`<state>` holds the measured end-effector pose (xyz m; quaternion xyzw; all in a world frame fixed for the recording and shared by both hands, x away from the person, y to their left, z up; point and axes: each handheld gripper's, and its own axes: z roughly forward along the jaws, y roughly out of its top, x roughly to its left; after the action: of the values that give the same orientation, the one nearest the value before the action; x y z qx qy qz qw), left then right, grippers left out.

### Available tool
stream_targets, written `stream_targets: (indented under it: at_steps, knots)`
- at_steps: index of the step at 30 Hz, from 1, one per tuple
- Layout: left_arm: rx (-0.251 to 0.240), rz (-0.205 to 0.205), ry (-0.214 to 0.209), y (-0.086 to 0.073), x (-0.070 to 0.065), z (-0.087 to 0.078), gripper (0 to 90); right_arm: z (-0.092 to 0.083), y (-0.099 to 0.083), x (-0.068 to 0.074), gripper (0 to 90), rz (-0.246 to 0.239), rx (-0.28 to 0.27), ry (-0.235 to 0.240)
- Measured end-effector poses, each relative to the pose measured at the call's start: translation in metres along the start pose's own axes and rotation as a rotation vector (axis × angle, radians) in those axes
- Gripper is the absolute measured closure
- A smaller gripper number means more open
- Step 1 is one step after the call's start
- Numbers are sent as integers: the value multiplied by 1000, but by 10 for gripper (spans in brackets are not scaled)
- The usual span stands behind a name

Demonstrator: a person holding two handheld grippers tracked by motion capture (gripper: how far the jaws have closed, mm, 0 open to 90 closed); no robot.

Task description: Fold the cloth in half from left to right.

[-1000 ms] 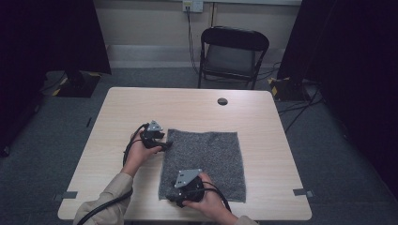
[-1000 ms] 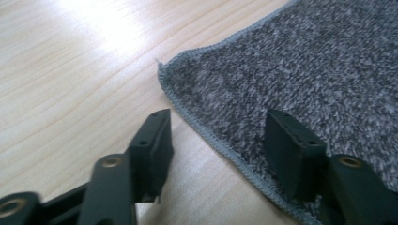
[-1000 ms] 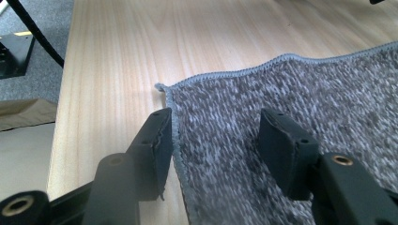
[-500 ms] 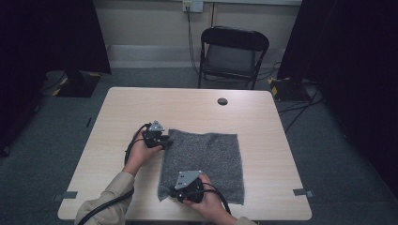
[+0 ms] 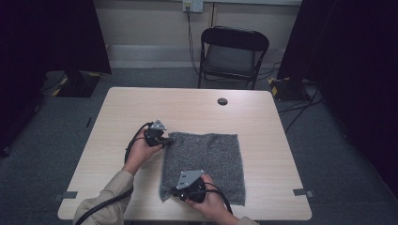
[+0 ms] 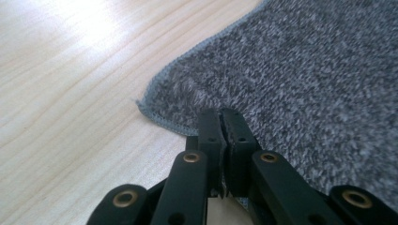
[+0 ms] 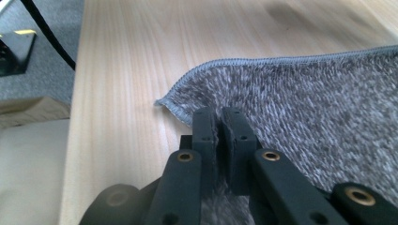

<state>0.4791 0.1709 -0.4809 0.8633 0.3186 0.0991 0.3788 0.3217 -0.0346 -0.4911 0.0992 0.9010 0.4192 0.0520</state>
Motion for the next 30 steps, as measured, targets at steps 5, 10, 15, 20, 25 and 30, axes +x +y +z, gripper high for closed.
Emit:
stream_targets:
  at_steps: [5,10,15,20,25,30]
  knots:
    - [-33,14,-2,9,-1,-12,875,-7,5,-3,847,19,-38,14]
    - [-57,25,-6,22,-2,-27,875,-16,13,-3,847,45,-83,24]
    - [-75,40,-4,34,-4,-41,875,-20,24,1,846,49,-109,39]
    - [-80,56,2,38,-3,-54,874,-21,32,3,846,53,-138,56]
    - [-80,47,0,35,-1,-58,874,-21,38,4,846,59,-159,73]
    - [-95,37,-16,35,-3,-56,872,-21,35,4,845,58,-152,77]
